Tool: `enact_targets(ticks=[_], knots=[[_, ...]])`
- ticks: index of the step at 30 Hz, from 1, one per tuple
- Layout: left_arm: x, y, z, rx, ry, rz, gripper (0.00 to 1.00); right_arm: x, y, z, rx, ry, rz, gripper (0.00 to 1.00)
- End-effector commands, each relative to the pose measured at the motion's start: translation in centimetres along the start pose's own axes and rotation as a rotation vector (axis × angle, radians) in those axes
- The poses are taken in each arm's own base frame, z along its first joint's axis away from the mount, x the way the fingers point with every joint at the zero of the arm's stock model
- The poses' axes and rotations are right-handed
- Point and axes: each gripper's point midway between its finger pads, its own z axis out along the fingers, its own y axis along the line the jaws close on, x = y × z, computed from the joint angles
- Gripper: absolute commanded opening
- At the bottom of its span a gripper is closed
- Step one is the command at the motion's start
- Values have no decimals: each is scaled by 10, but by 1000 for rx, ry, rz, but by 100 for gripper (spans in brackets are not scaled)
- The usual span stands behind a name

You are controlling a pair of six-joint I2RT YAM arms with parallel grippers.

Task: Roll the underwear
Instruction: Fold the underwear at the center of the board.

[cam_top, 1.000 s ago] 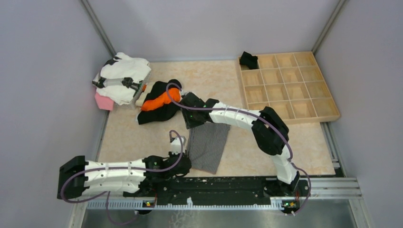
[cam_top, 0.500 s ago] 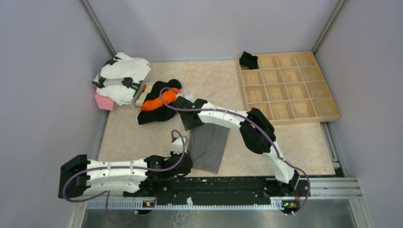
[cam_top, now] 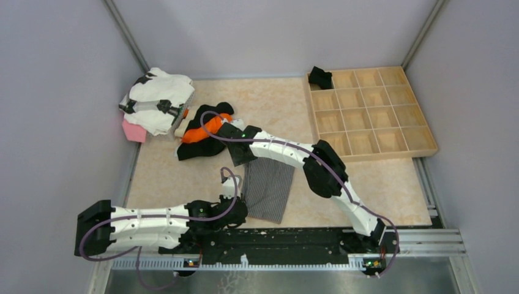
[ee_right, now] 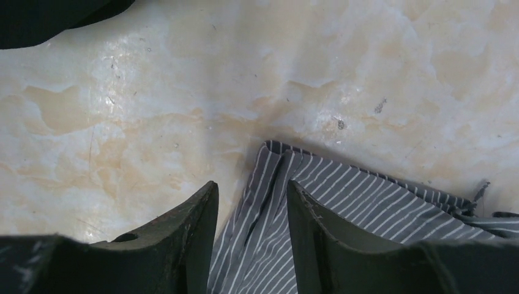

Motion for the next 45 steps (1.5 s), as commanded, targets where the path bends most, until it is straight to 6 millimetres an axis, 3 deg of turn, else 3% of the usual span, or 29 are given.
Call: enact_targets(ticks=[1, 9, 16, 24, 29, 36, 45], knots=[[-11, -13, -3, 45, -30, -11, 0, 3, 4, 8, 31, 9, -33, 44], [-11, -14, -2, 46, -33, -2, 0, 11, -2, 19, 70, 35, -59, 43], [-11, -14, -1, 41, -30, -1, 0, 15, -2, 24, 68, 44, -66, 31], [-13, -10, -4, 17, -32, 8, 0, -5, 5, 17, -21, -29, 10, 0], [-25, -7, -10, -25, -54, 38, 0, -36, -6, -1, -85, -133, 95, 0], [-39, -27, -14, -27, -39, 168, 0, -66, -34, -22, -254, -196, 266, 0], [-30, -43, -4, -54, 43, 292, 0, -76, -64, -38, -307, -245, 341, 0]])
